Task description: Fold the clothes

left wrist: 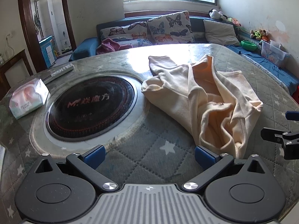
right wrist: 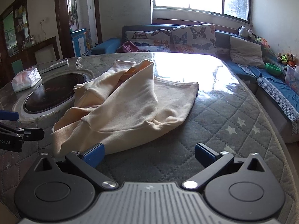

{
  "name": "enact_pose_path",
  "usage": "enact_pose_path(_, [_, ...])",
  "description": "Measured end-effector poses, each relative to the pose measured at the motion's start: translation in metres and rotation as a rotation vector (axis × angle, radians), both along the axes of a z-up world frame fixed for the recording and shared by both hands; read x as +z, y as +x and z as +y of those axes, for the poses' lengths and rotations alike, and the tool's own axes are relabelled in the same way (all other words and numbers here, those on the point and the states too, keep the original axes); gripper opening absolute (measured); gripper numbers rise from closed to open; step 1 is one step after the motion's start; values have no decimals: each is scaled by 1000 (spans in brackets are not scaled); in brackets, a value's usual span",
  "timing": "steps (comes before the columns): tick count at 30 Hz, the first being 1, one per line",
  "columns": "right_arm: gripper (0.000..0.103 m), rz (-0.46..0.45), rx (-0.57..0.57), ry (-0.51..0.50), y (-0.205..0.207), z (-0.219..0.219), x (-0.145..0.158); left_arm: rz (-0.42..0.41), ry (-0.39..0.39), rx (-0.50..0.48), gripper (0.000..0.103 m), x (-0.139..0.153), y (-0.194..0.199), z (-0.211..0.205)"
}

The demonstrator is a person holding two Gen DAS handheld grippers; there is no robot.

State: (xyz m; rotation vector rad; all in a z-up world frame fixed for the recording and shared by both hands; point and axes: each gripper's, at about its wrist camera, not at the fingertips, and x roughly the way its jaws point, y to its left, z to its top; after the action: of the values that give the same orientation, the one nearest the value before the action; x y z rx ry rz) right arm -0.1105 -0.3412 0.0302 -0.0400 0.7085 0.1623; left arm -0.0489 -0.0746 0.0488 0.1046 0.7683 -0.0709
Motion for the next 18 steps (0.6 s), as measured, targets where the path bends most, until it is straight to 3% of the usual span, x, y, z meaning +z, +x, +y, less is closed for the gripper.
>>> enact_pose_path(13, [102,-49,42,-32,53,0,18,-51,-22,-63,102,17,39,-14])
enact_pose_path(18, [96,-53,44,2,86,-6,23,-67,-54,-94,90,22,66,-23])
